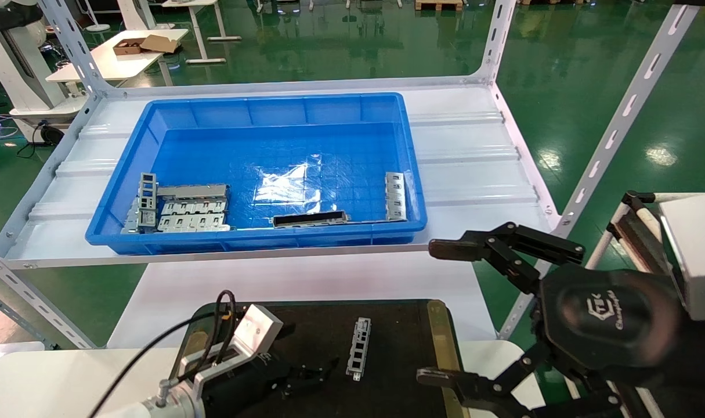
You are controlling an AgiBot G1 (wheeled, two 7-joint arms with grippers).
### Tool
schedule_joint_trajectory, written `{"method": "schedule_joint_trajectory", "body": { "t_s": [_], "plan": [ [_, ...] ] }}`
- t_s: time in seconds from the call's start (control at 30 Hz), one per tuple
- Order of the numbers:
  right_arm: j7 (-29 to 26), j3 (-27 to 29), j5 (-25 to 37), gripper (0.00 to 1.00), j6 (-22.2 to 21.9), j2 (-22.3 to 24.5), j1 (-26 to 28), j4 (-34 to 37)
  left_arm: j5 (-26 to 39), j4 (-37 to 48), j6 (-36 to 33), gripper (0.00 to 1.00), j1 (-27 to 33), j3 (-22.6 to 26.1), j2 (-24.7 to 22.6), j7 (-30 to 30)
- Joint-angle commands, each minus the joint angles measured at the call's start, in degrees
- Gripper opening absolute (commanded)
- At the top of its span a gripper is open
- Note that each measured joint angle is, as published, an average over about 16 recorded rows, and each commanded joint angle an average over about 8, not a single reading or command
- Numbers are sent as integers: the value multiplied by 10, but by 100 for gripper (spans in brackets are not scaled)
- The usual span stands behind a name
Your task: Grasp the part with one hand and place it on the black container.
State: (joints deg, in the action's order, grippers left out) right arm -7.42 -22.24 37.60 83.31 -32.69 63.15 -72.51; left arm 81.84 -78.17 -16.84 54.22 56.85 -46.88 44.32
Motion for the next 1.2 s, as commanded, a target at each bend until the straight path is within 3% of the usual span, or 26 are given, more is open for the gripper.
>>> {"method": "schedule_joint_trajectory", "body": {
  "t_s": [0.03, 0.4, 0.7, 0.83, 1.2],
  "plan": [
    [0, 0, 0, 100, 0, 0, 0, 0, -12, -2, -19, 100, 7, -6, 8, -24],
    [0, 0, 0, 100, 0, 0, 0, 0, -245, 6, -255, 100, 4, -141, 57, -303],
    [0, 0, 0, 100, 0, 0, 0, 0, -429, 20, -365, 100, -64, -277, 35, -525],
    [0, 0, 0, 100, 0, 0, 0, 0, -460, 22, -398, 100, -69, -299, 34, -552],
    [0, 0, 0, 100, 0, 0, 0, 0, -481, 21, -465, 100, -24, -309, 48, -543]
  ]
}}
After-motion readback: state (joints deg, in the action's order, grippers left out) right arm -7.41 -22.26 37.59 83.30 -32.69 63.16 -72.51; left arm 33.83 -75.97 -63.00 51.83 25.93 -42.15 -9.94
